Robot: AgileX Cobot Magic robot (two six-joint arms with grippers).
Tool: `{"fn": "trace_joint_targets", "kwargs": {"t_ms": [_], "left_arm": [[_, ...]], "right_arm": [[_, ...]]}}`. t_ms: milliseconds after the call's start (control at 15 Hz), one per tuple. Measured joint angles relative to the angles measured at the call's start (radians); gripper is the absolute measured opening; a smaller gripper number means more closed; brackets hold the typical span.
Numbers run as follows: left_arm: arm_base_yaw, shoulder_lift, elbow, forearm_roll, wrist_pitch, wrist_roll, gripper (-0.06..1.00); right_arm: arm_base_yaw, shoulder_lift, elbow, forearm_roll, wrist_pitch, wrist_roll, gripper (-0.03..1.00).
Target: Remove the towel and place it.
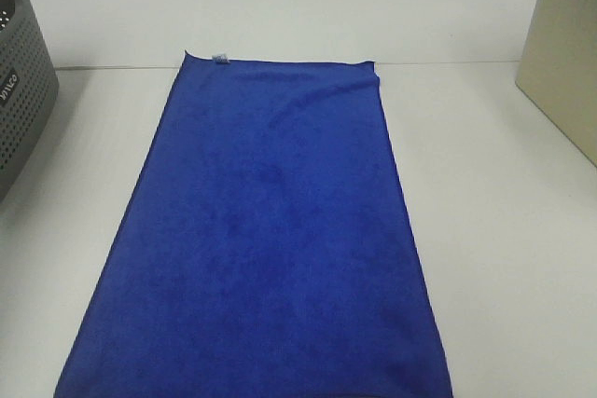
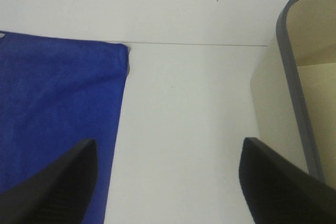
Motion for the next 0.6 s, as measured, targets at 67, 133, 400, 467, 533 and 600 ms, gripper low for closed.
{"fn": "trace_joint_targets", "kwargs": {"t_ms": [67,133,400,467,533,600], "left_arm": [[0.028,-0.065,0.077,-0.032,0.001,0.009,0.75],[0.054,-0.198,0.235,-0.053,-0.005,0.015,0.75],[0.055,-0.628,0.679,-0.024,-0.107,0.016,0.75],[0.055,-0.706,0.750,-0.020,-0.119,0.016,0.75],[0.055,-0.778,0.801,-0.019,-0.126,0.016,0.75],[0.055,-0.840,0.844,-0.023,-0.124,0.016,0.75]], "right_arm": [[0.014,-0.055,0.069,0.001,0.001,-0.010,0.72],[0.036,-0.155,0.201,0.000,0.001,-0.015,0.72],[0.046,-0.502,0.641,0.001,0.002,0.000,0.71],[0.047,-0.607,0.754,0.002,0.005,0.005,0.71],[0.048,-0.705,0.846,-0.007,0.006,0.008,0.71],[0.048,-0.786,0.930,-0.027,0.006,0.009,0.71]]}}
